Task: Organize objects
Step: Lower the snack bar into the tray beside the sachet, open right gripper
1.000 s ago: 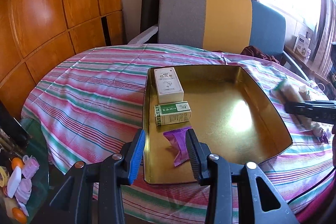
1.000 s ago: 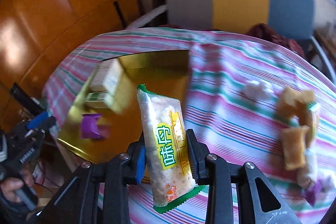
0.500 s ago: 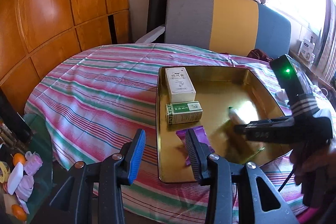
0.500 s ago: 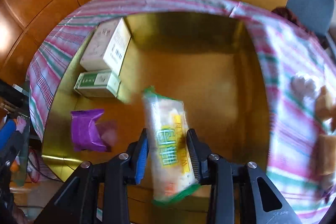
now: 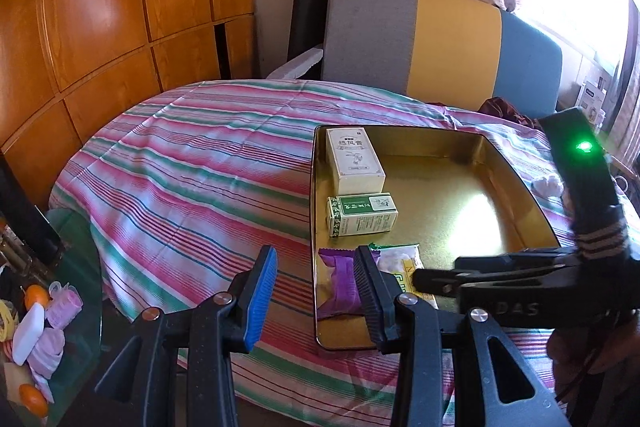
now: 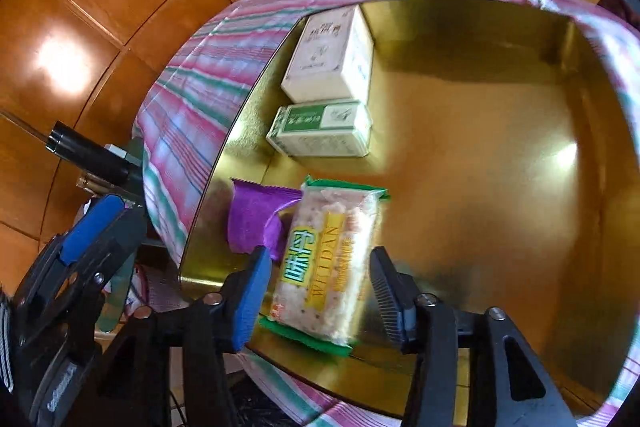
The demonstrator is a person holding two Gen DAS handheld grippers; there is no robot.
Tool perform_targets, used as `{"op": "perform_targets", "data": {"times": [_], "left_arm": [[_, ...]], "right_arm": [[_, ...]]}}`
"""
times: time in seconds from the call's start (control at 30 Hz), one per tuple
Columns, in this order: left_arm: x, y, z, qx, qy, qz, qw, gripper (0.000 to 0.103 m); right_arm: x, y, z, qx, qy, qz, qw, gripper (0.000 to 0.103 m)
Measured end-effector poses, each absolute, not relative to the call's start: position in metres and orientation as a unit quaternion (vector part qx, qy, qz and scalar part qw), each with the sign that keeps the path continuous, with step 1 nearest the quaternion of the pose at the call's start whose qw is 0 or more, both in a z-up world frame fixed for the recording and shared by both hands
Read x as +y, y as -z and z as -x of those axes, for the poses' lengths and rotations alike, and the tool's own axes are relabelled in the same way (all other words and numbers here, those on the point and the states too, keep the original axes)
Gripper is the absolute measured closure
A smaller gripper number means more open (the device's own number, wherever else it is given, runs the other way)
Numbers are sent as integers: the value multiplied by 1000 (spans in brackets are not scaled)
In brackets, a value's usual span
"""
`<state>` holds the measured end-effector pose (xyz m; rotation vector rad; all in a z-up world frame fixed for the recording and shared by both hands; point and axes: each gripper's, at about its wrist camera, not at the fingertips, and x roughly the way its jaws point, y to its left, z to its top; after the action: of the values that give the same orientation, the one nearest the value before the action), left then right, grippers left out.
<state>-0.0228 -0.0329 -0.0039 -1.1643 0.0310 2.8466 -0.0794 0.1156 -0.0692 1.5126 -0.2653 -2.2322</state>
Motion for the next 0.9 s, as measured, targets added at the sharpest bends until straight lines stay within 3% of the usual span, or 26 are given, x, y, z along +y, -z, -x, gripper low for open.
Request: {"op": "perform_targets", "data": {"times": [0.13, 0.2, 0.4, 0.9], "left_arm": [[-30, 0, 21, 13, -927, 373, 37, 63], [-28, -1, 20, 16, -927, 373, 39, 63], [-18, -2, 17, 25, -926, 372, 51, 63], [15, 5, 23, 19, -904, 409, 122, 61]], "right_arm": [[122, 52, 66, -58, 838, -512, 180, 35], [127, 42, 60, -40, 854, -493, 160, 25], [156, 17, 39, -7, 884, -450, 128, 13], [271, 2, 10, -21, 904, -426, 22, 1]]}}
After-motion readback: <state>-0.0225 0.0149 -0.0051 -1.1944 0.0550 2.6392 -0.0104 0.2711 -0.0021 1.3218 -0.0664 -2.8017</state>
